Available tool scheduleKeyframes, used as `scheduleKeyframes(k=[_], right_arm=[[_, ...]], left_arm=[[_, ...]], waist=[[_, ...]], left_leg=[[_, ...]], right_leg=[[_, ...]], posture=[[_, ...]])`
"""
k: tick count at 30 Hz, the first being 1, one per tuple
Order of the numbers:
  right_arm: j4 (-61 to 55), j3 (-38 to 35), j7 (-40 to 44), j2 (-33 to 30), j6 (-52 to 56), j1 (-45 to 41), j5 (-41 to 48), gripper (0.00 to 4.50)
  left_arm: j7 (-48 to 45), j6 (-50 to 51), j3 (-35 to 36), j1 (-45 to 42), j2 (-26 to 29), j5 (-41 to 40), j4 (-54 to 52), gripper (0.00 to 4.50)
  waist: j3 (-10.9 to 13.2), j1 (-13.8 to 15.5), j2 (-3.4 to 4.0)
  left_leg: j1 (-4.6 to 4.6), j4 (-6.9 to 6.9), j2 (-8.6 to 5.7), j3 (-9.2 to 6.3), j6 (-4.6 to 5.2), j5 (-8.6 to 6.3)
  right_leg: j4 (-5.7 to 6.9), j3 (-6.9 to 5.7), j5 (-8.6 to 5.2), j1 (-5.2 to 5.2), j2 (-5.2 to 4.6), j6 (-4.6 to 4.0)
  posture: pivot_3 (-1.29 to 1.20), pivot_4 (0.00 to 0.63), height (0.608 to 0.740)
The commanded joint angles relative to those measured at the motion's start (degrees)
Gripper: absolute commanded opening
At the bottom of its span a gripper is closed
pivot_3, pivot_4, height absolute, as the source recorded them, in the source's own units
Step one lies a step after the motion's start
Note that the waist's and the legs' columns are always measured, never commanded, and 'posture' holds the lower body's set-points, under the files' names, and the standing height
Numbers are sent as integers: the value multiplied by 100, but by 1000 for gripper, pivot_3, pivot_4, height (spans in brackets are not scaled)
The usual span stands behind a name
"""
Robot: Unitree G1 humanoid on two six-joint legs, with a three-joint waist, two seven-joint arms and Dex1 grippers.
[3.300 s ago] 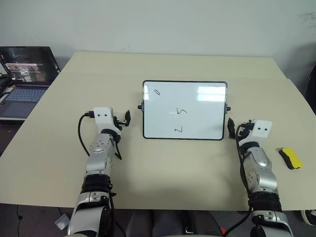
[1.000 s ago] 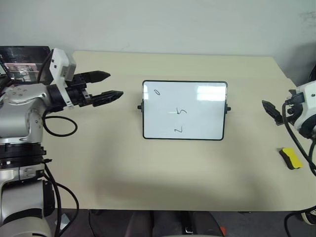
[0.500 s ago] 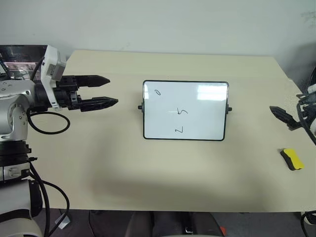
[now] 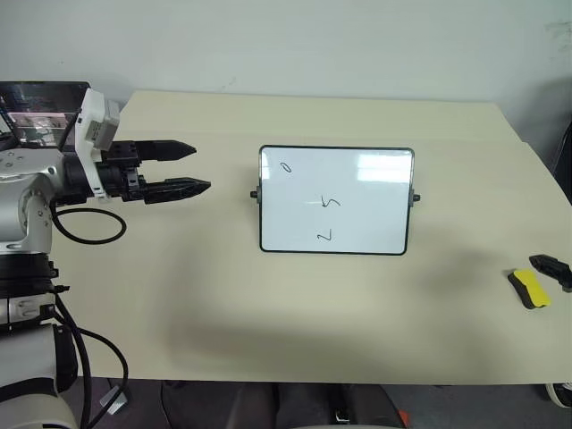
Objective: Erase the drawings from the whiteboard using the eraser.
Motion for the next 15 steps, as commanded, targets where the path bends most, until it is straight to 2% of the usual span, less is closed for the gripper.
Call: scheduleKeyframes(k=[1, 8, 15], right_arm=[[-204, -257, 84, 147, 41, 137, 50, 4486], [342, 51, 7, 383, -464, 304, -135, 4486], [1074, 311, 21, 277, -1198, 165, -227, 4486]], left_arm=[[-50, -120, 53, -113, 33, -4, -3, 4500], [-16, -86, 66, -48, 17, -49, -85, 4500], [72, -22, 129, 45, 71, -67, -190, 4500]], waist=[[0, -11, 0], [0, -8, 0], [0, -13, 0]], left_leg=[[1, 1, 0, 0, 0, 0], [2, 5, -2, 1, 0, 0], [3, 6, -2, 2, 0, 0]], right_leg=[[1, 1, 1, 0, 0, 2], [0, 1, 3, 4, 0, 6], [2, 2, 3, 4, 1, 6]], posture=[[0, 150, 740], [0, 150, 740], [0, 150, 740]])
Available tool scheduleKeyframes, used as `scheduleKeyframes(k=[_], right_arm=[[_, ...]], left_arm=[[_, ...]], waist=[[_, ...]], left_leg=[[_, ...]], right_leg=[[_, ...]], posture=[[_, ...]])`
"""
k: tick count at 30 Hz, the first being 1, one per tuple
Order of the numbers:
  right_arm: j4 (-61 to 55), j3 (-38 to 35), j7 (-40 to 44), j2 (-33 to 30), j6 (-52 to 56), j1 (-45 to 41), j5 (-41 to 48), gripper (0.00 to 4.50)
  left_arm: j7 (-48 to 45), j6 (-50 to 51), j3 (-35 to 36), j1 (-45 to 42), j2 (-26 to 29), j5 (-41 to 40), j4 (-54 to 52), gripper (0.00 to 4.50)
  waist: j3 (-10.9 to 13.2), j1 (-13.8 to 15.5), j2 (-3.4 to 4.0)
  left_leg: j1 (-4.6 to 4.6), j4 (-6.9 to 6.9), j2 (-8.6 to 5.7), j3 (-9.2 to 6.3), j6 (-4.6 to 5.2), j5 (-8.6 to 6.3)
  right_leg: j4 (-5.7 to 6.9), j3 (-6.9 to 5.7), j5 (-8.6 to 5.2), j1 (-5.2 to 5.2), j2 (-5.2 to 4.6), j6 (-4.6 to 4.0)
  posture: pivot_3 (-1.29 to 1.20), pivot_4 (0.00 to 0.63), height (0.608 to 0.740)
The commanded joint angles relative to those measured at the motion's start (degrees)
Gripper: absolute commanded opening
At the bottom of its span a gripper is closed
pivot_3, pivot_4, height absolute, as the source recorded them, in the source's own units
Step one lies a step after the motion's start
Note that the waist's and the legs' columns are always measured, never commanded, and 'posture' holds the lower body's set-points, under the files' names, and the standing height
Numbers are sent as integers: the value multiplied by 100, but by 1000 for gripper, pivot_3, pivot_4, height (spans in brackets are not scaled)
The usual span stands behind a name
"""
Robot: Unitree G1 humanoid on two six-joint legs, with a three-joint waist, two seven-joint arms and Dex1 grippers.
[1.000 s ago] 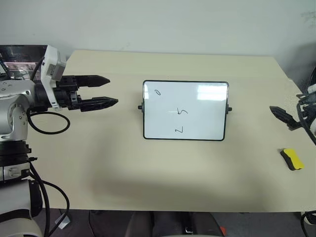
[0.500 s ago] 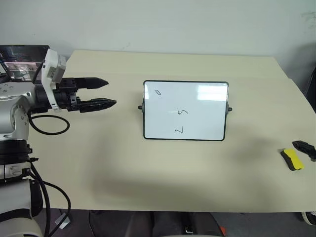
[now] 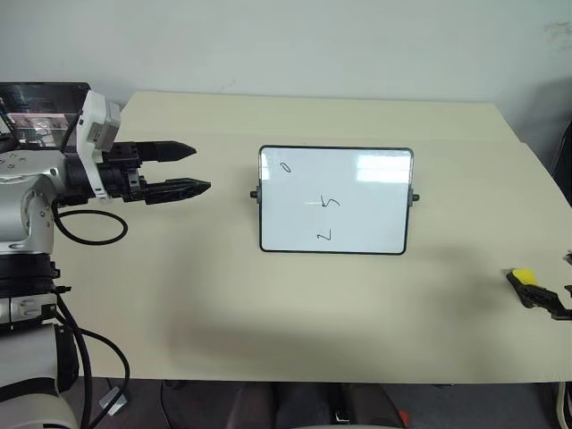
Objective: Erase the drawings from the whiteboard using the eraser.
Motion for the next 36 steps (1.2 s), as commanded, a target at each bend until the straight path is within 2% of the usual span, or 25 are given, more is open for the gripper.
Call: scheduleKeyframes(k=[1, 13, 36], right_arm=[[306, 17, 64, -145, -519, -141, -123, 4486], [1550, 394, 522, -437, -1731, -127, -314, 4486], [2143, 951, 903, -581, -2232, -192, -473, 4486]], left_arm=[[51, 22, 144, 7, 92, -62, -232, 4500], [203, 55, 180, 176, 145, -33, -406, 4500], [373, 29, 117, 191, 161, 55, -507, 4500]], waist=[[0, 0, 0], [0, 2, 0], [0, 1, 0]], left_leg=[[0, 0, 0, 0, 0, 0], [1, 3, 0, 3, 0, 0], [2, 7, 0, 4, 0, 0]], right_leg=[[1, 0, 0, 0, 0, 0], [2, 1, 0, 0, 1, 0], [5, 3, 1, 2, 2, 1]], posture=[[0, 150, 740], [0, 150, 740], [0, 150, 740]])
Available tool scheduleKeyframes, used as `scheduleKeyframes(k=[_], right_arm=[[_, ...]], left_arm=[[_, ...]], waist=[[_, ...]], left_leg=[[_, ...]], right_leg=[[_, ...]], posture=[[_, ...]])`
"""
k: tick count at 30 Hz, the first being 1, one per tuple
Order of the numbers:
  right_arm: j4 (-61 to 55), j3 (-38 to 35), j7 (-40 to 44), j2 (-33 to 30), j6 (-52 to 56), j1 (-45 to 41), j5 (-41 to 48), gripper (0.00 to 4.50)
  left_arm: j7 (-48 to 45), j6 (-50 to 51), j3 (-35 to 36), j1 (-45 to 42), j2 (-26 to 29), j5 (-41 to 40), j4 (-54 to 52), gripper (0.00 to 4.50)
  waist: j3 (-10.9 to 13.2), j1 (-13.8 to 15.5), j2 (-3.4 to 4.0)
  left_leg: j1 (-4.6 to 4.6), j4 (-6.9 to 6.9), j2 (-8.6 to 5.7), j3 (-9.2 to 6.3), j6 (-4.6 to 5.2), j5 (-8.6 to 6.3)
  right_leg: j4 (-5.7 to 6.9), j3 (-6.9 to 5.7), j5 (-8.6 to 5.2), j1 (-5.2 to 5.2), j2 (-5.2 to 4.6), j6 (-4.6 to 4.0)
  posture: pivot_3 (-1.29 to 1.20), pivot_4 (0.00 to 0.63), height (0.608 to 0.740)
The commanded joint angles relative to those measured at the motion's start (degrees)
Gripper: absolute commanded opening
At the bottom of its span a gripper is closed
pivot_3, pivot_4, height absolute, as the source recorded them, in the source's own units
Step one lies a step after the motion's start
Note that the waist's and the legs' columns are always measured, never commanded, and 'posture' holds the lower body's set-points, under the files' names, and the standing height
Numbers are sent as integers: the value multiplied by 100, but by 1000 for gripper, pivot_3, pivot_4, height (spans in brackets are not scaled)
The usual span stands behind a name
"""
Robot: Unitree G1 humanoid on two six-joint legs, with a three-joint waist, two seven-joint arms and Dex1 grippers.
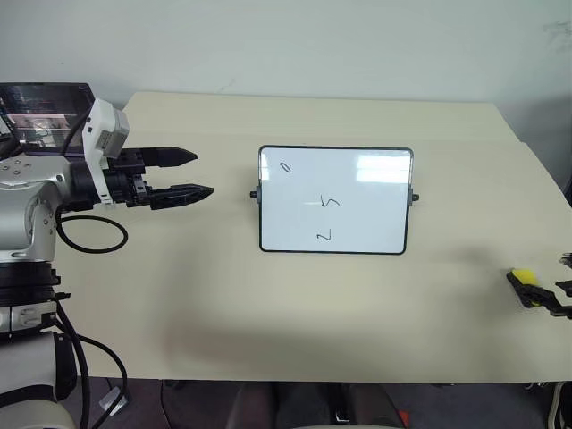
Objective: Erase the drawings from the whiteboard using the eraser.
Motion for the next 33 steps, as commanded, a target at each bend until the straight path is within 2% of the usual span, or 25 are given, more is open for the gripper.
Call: scheduleKeyframes(k=[1, 2, 5, 13, 15, 22, 24, 33], right_arm=[[96, 2, 29, -137, -192, -53, -91, 4486], [137, 18, 24, -137, -218, -62, -100, 4486], [201, 51, 7, -138, -242, -93, -105, 3927], [300, 121, -24, -125, -287, -144, -153, 1033], [262, 123, -30, -119, -253, -154, -157, 659], [112, 75, 0, -150, -221, -242, -101, 300], [88, 63, 16, -169, -215, -264, -100, 29], [-421, -319, 113, -380, -32, -514, 145, 29]], left_arm=[[21, -55, 119, -44, 134, -2, -170, 4500], [28, -49, 123, -43, 130, -5, -179, 4500], [50, -44, 127, -38, 124, -3, -191, 4500], [102, -36, 135, -21, 124, 0, -229, 4500], [113, -41, 135, -21, 124, -4, -228, 4500], [147, -49, 132, -35, 112, -8, -225, 4500], [151, -55, 130, -43, 105, -6, -215, 4500], [162, -80, 143, -51, 95, -7, -198, 4500]], waist=[[0, 0, 0], [0, 0, 0], [0, 0, 1], [0, 0, 1], [0, 0, 1], [0, -2, 1], [-1, -2, 1], [0, -7, 1]], left_leg=[[0, 0, 0, 0, 0, 0], [0, 0, -1, 0, 0, 0], [0, 1, 0, 0, 0, 0], [1, 2, 0, 1, 0, 0], [1, 3, 0, 0, 0, 0], [2, 6, 0, 2, 0, 0], [3, 6, 0, 2, 0, 0], [5, 6, 0, 3, 0, 0]], right_leg=[[0, 0, 0, 0, 0, 0], [0, 0, 0, 1, 0, 0], [1, 1, 0, 1, 0, 0], [2, 1, 0, 1, 0, 0], [2, 1, 1, 2, 0, 1], [4, 1, 2, 3, 0, 2], [5, 1, 2, 3, 0, 2], [7, 3, 2, 3, 0, 3]], posture=[[0, 150, 740], [0, 150, 740], [0, 150, 740], [0, 150, 740], [0, 150, 740], [0, 150, 740], [0, 150, 740], [0, 150, 740]])
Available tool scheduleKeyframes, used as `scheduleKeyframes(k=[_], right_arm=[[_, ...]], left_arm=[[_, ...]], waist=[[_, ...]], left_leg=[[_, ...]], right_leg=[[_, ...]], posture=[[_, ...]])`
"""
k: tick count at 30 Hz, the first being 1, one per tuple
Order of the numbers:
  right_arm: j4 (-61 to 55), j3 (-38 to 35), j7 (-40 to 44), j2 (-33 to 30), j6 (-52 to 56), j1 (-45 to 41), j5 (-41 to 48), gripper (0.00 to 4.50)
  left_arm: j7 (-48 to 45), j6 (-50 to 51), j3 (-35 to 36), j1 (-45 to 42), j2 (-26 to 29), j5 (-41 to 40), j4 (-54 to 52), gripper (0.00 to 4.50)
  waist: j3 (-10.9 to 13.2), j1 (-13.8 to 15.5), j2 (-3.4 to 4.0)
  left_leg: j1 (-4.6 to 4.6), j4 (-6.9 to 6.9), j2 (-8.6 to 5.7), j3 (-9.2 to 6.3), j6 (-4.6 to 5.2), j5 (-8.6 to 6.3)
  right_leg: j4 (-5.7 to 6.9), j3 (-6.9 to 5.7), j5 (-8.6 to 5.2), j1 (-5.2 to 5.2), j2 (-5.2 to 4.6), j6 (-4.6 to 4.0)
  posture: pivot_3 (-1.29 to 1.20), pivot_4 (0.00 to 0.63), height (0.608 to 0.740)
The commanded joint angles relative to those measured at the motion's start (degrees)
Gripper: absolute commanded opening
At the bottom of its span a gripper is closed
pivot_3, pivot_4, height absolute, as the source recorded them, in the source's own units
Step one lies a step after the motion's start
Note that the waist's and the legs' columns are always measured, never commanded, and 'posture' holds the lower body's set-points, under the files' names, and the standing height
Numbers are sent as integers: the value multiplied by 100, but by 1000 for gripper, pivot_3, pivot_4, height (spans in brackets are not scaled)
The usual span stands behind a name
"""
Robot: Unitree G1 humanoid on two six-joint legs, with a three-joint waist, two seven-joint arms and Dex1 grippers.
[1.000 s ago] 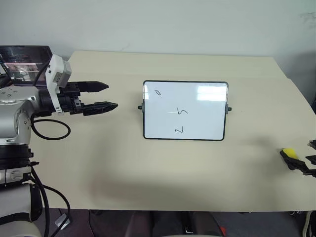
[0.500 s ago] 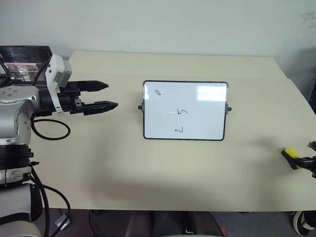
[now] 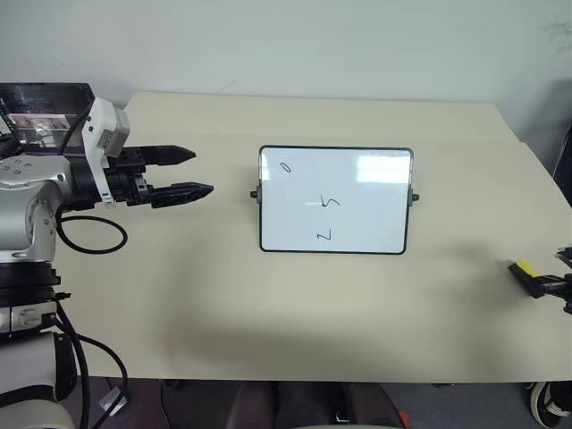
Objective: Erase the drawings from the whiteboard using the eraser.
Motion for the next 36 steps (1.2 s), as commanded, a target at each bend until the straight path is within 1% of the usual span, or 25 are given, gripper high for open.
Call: scheduleKeyframes(k=[1, 7, 12, 20, 24, 26, 27, 31, 36], right_arm=[[-376, -377, 67, -301, 79, -237, 126, 29], [-445, -119, 84, -186, 38, -34, 42, 29], [-539, -56, 48, -149, 24, 17, 44, 29], [-899, 339, 251, -155, 19, 190, 64, 29], [-884, 543, 266, -100, 36, 122, 61, 29], [-919, 598, 260, -79, 56, 111, 73, 434], [-941, 615, 252, -74, 66, 107, 75, 719], [-973, 617, 236, -101, 70, 45, 71, 2066], [-786, 744, 265, -162, -41, -95, -25, 2066]], left_arm=[[23, -88, 141, -63, 92, -18, -147, 4500], [47, -111, 131, -76, 56, -12, -138, 4500], [46, -116, 152, -66, 80, -18, -134, 4500], [55, -155, 149, -59, 72, -5, -113, 4500], [56, -175, 148, -53, 80, -2, -98, 4500], [59, -179, 156, -44, 88, -5, -101, 4500], [62, -181, 162, -36, 92, -5, -103, 4500], [76, -192, 174, 2, 117, 8, -110, 4500], [110, -203, 180, 47, 109, 1, -130, 4500]], waist=[[0, -2, 0], [-4, 11, -6], [-3, 11, -5], [-3, 5, -5], [-3, 6, -5], [-3, 6, -5], [-3, 7, -5], [-3, 6, -5], [-3, 7, -5]], left_leg=[[1, 0, 0, 0, 0, 0], [-2, -1, 0, -4, 0, 0], [-2, 2, -2, 0, 0, 0], [0, 2, 2, -3, 0, 0], [0, 3, -1, -1, 0, 0], [-1, 3, -1, -1, 0, 0], [0, 3, 0, -1, 0, 0], [0, 3, 0, -3, 0, 0], [0, 3, 0, -2, 0, 0]], right_leg=[[1, 0, 0, 0, 0, 0], [-4, -3, 0, 2, 1, 0], [-2, 0, 1, 2, -3, 1], [0, -1, 1, 2, 2, 1], [0, 0, 1, 2, 0, 1], [0, -1, 1, 2, -1, 1], [0, -1, 1, 2, -1, 1], [1, -2, 1, 2, 0, 1], [0, -2, 1, 2, 0, 1]], posture=[[0, 150, 740], [0, 150, 740], [0, 150, 740], [0, 150, 740], [0, 150, 740], [0, 150, 740], [0, 150, 740], [0, 150, 740], [0, 150, 740]])
